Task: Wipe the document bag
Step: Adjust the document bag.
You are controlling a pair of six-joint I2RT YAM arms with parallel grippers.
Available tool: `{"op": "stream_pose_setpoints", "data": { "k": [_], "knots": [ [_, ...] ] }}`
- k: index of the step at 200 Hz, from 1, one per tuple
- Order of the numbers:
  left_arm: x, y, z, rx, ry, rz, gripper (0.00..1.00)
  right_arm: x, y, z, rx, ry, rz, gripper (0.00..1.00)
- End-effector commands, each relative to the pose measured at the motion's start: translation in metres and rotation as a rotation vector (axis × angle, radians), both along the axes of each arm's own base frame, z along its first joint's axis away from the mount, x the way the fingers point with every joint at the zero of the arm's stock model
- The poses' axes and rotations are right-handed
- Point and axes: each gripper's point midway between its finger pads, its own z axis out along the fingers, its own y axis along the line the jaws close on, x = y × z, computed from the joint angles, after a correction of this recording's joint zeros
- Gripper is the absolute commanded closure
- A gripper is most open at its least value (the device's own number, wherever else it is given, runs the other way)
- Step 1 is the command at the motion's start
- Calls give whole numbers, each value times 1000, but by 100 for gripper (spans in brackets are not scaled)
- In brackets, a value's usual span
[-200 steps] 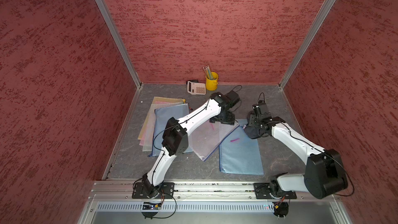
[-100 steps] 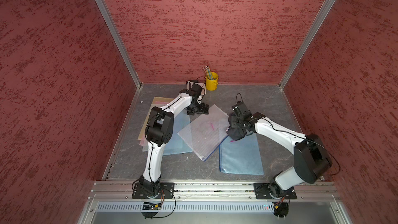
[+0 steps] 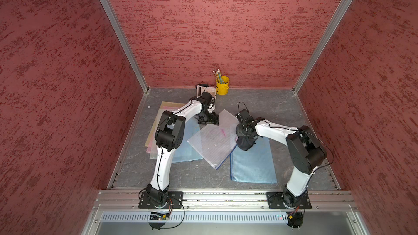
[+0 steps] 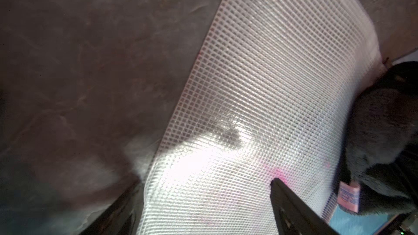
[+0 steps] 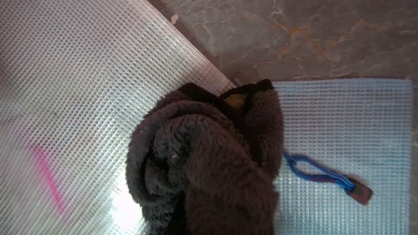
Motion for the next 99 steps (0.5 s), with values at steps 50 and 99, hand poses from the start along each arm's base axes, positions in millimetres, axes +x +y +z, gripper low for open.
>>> {"op": "stream_pose_setpoints", "data": {
  "k": [50, 99],
  "knots": [
    [-26, -50, 14, -423, 215, -32, 14, 3, 11, -23, -1, 26, 20, 98],
    [-1, -24, 17, -514, 186, 110, 14, 3, 7, -24, -43, 25, 43, 100]
  ]
}}
